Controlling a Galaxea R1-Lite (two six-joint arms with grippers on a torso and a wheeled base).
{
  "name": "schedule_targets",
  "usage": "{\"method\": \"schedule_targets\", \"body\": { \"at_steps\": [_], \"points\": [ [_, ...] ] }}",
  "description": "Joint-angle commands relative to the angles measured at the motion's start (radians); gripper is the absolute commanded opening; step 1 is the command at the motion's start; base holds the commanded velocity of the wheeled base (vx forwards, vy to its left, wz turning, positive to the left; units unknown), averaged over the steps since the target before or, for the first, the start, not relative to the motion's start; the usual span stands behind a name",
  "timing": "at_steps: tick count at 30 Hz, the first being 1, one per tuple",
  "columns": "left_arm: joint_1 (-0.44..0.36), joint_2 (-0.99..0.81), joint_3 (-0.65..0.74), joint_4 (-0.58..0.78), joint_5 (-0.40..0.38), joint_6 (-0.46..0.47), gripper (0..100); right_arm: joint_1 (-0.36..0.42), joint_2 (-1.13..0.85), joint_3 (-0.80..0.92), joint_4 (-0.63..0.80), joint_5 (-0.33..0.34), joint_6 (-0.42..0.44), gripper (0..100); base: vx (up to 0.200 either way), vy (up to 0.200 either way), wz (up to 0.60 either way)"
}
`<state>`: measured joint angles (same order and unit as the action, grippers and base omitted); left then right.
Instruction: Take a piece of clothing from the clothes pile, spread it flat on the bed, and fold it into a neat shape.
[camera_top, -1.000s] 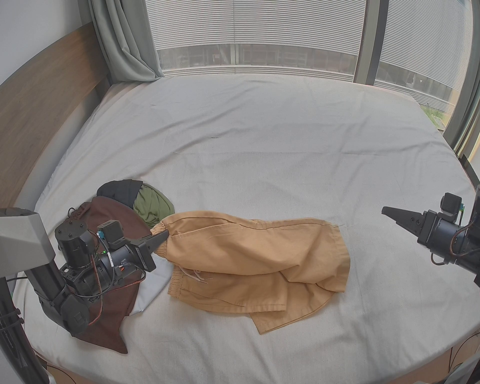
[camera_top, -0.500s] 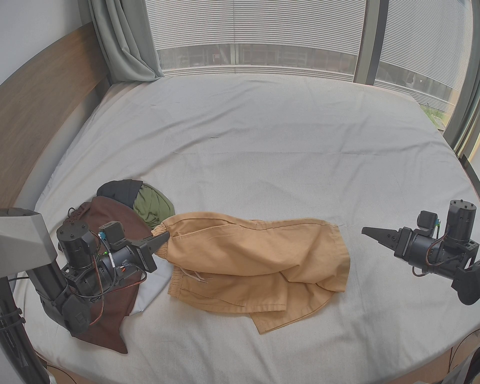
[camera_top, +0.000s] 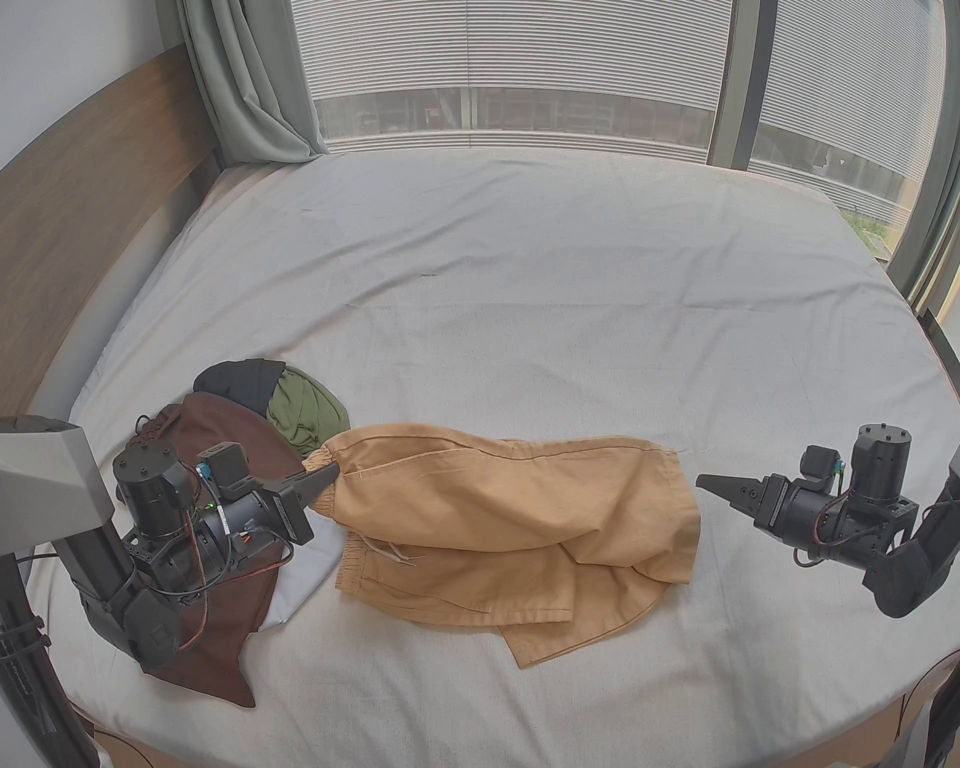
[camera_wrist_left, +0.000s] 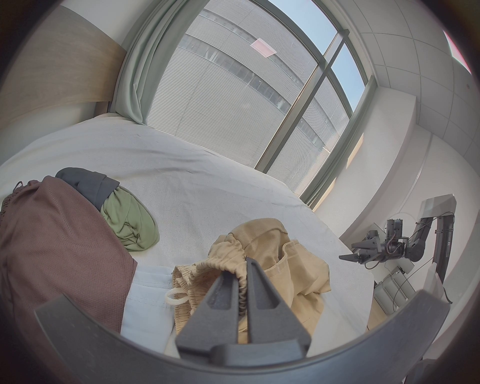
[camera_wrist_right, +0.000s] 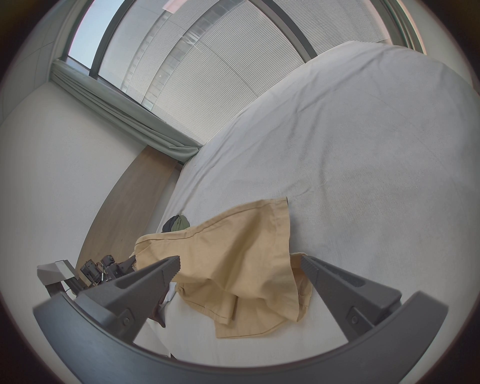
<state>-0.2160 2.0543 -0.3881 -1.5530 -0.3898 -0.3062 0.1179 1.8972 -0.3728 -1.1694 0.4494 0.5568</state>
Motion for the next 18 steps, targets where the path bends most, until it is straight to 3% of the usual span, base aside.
{"method": "schedule_targets", "body": {
  "at_steps": [1, 7, 18],
  "points": [
    [0.000, 0.001, 0.000, -0.002, 0.000, -0.001, 0, 0.003, 0.103, 0.000, -0.041, 0.000, 0.017, 100, 0.000, 0.000, 0.00],
    [0.000, -0.002, -0.002, -0.002, 0.000, -0.001, 0, 0.005, 0.184, 0.002, -0.159, -0.003, 0.068, 100, 0.000, 0.000, 0.00],
    [0.000, -0.005, 0.000, -0.002, 0.000, -0.002, 0, 0.043, 0.326, 0.005, -0.317, -0.005, 0.078, 100, 0.000, 0.000, 0.00]
  ]
}}
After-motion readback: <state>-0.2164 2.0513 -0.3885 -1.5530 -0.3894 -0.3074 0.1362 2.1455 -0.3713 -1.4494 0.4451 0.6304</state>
